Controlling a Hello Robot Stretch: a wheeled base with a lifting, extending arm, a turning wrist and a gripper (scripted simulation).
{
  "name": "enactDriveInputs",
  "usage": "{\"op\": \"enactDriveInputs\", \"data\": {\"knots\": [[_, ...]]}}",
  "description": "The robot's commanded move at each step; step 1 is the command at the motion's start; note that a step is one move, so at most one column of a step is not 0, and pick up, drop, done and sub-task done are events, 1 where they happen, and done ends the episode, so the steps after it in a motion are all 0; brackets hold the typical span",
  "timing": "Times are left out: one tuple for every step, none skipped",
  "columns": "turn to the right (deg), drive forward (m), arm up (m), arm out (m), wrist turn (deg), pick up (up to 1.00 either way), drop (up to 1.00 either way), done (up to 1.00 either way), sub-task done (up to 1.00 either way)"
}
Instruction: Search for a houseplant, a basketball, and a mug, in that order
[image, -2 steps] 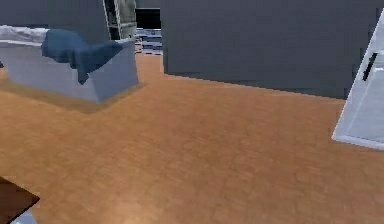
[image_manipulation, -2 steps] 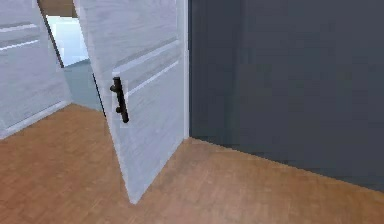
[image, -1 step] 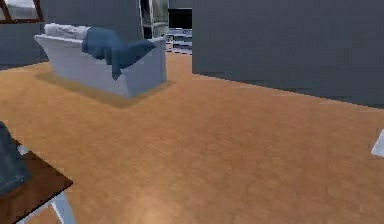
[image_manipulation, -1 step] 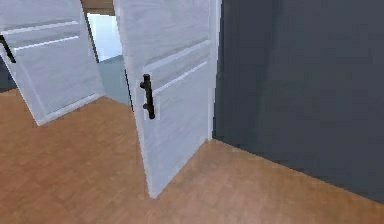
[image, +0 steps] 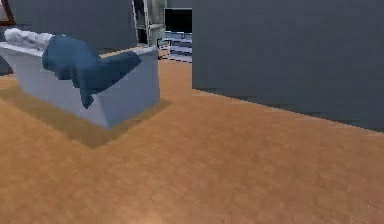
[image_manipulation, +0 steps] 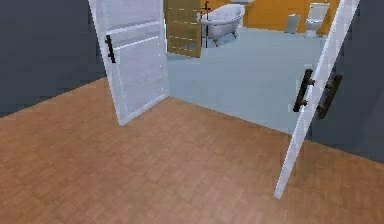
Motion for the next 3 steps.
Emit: {"op": "enactDriveInputs", "data": {"knots": [[-9.0, 0.0, 0.0, 0.0, 0.0, 0.0, 0.0, 0.0, 0.0], [0.0, 0.2, 0.0, 0.0, 0.0, 0.0, 0.0, 0.0, 0.0], [-39.0, 0.0, 0.0, 0.0, 0.0, 0.0, 0.0, 0.0, 0.0]]}}
